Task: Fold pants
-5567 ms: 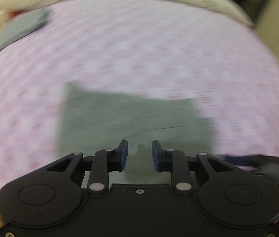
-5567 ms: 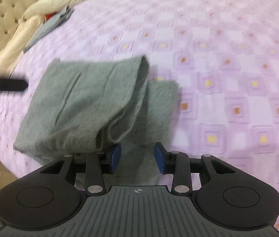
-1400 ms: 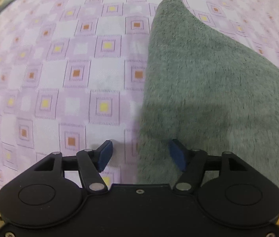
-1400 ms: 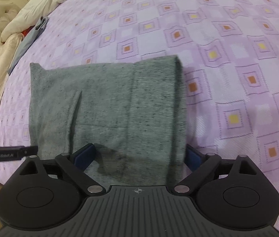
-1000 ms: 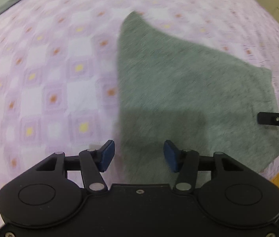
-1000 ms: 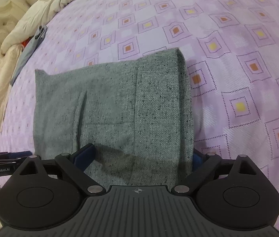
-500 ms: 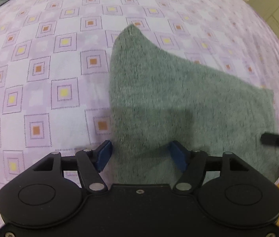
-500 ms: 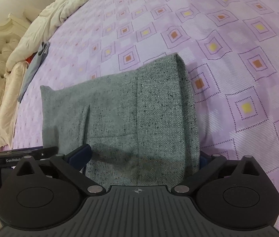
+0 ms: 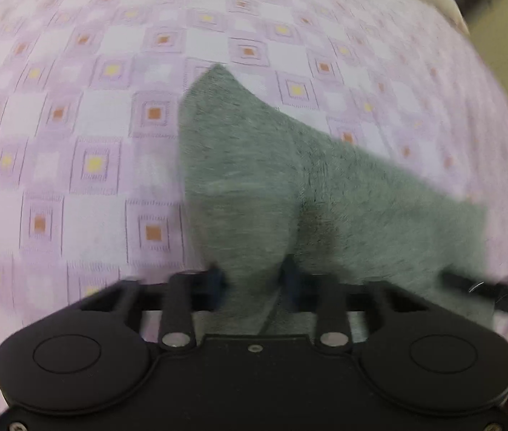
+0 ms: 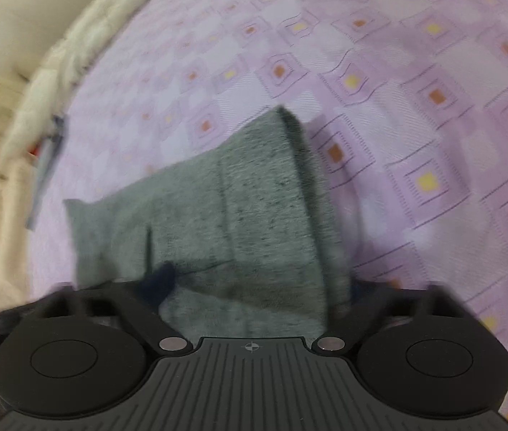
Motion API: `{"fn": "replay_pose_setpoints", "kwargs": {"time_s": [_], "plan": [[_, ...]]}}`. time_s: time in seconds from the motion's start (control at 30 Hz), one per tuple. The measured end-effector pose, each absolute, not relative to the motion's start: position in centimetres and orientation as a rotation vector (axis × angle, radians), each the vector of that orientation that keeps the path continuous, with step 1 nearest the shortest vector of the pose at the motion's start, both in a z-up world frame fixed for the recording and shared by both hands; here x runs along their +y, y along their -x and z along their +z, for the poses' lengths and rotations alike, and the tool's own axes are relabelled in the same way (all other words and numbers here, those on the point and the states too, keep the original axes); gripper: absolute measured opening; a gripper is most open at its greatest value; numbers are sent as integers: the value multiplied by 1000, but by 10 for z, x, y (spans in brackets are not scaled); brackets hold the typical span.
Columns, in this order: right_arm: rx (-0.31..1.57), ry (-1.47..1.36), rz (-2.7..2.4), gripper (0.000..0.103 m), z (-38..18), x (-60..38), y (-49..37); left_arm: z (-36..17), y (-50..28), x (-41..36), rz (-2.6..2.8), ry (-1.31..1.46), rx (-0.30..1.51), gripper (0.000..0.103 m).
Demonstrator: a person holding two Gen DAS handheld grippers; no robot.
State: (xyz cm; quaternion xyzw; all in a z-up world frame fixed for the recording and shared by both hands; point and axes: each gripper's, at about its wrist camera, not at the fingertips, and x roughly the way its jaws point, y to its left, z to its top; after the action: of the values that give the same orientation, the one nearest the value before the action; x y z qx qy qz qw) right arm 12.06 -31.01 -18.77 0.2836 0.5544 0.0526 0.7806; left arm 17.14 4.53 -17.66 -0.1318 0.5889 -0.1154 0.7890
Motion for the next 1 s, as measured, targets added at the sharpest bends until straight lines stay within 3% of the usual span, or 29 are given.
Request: {"fn": "replay_pose_setpoints", "kwargs": {"time_s": [0.03,0.1,0.3,0.53,0.83,0.93,1.0], "plan": [[1195,-617,127,29,-181,-309,-120,-169,-167,49,-231,294,1262,32],[1191,-570,172,25,-163,-303,-121,-149,-156,43,-223,230,1227,31],[1135,-426,310,24,-108,-274,-148,-97,-149,35,-200,-77,1046,31],[1049,-330,383,24,-83,-230,-242,-77,-224,66,-153,-175,929,27],[1043,-256,392,25,-92,-180,-329,-111,-318,118,-125,-62,1048,26],[1111,-266,323,31,-119,-179,-351,-136,-341,126,-71,-69,1118,30],[1161,-218,159,31,-143,-184,-362,-155,-350,133,65,-115,1169,21]]}}
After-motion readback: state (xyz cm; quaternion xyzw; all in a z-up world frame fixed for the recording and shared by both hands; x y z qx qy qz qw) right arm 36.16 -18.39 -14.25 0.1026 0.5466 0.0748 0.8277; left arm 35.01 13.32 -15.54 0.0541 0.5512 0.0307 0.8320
